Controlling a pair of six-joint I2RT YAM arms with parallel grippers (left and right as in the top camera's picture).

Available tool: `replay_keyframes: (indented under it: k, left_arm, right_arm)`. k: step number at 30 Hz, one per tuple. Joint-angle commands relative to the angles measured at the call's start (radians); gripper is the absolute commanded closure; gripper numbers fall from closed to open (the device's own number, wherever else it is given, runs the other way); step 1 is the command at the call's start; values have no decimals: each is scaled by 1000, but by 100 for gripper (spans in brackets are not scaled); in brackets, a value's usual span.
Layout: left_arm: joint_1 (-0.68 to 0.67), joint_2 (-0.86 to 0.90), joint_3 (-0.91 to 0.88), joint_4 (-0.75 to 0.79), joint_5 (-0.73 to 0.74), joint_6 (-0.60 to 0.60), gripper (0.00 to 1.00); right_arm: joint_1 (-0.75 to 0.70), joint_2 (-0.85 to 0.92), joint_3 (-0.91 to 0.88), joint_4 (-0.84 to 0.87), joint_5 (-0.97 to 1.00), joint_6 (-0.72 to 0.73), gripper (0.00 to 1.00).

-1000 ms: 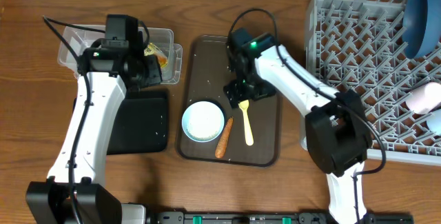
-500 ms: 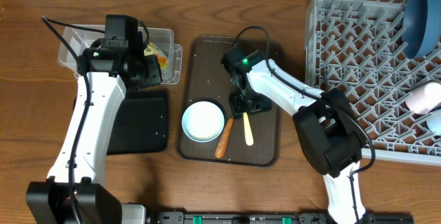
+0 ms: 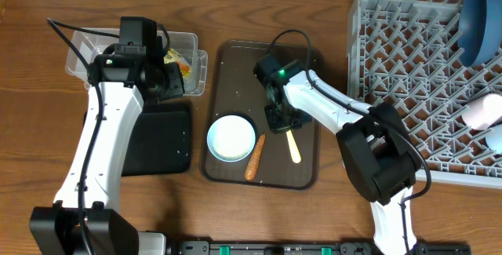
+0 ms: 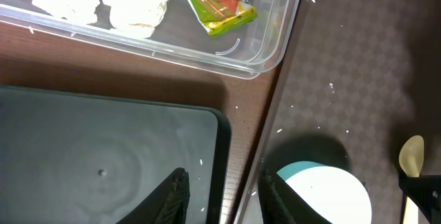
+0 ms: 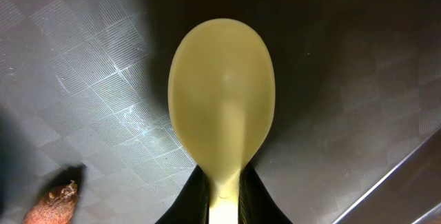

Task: Sort waste into correct bins and load items into the dishwasher rack
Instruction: 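Reach the right gripper to the yellow spoon and grasp it, then carry the yellow spoon with the right gripper and drop it in the rack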

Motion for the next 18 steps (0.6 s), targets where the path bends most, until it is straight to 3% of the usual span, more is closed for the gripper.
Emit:
replay_keyframes:
  k: [1,10,18]
  left_arm:
    - [4,-3,9,-7,-19,6,64]
    - [4,-3,9,-6,-19,6,64]
    - [4,-3,9,-6,-19,6,64]
  right_arm:
    - [-18,43,18,0,-16,-4,96]
    - [-125,-61,220,-102,-15,-99,99]
    - [-287,-205,243,-135,-15,-109,98]
